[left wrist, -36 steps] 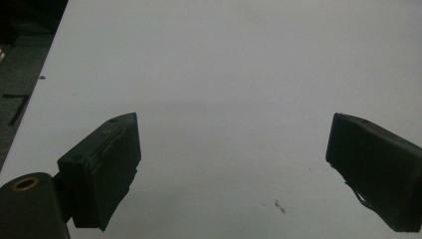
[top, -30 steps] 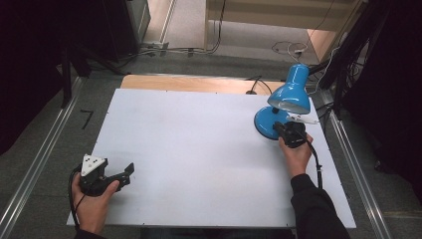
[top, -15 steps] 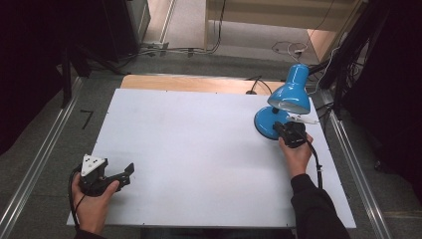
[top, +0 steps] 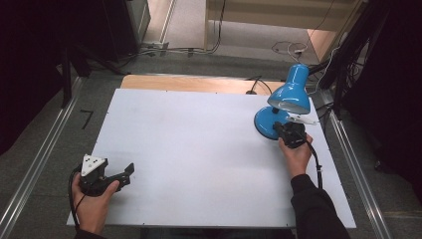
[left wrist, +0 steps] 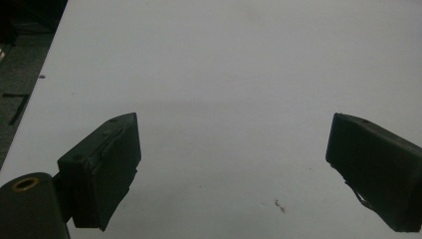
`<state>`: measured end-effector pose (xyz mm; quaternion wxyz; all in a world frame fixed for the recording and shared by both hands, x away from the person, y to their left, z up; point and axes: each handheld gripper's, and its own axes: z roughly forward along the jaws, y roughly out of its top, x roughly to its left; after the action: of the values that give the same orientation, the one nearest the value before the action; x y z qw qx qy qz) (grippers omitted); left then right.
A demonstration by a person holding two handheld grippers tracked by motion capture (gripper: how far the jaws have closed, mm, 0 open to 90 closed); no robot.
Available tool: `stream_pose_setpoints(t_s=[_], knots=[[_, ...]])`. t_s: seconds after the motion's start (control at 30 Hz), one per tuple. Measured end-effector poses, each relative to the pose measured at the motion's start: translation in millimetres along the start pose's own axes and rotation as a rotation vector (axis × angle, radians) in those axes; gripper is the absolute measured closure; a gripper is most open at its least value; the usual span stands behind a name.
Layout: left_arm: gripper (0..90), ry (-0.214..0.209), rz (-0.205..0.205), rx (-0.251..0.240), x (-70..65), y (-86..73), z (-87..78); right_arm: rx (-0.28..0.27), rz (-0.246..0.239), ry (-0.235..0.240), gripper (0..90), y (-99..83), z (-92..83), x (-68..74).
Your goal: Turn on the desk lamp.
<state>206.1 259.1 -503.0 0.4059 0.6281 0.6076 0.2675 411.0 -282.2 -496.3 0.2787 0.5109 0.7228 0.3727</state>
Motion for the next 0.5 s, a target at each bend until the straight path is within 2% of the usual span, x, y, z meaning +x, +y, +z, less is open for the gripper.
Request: stream_pose_setpoints(t_s=[0.33, 0.5], knots=[[7.4, 0.0, 0.002, 0.002, -0.1, 0.0, 0.1, -0.003, -0.011, -0.011, 88.4, -1.0, -0.6, 1.1], [7.4, -0.001, 0.0, -0.001, -0.7, 0.0, 0.0, 0.001, -0.041, -0.019, 88.5, -2.4, -1.8, 4.3]])
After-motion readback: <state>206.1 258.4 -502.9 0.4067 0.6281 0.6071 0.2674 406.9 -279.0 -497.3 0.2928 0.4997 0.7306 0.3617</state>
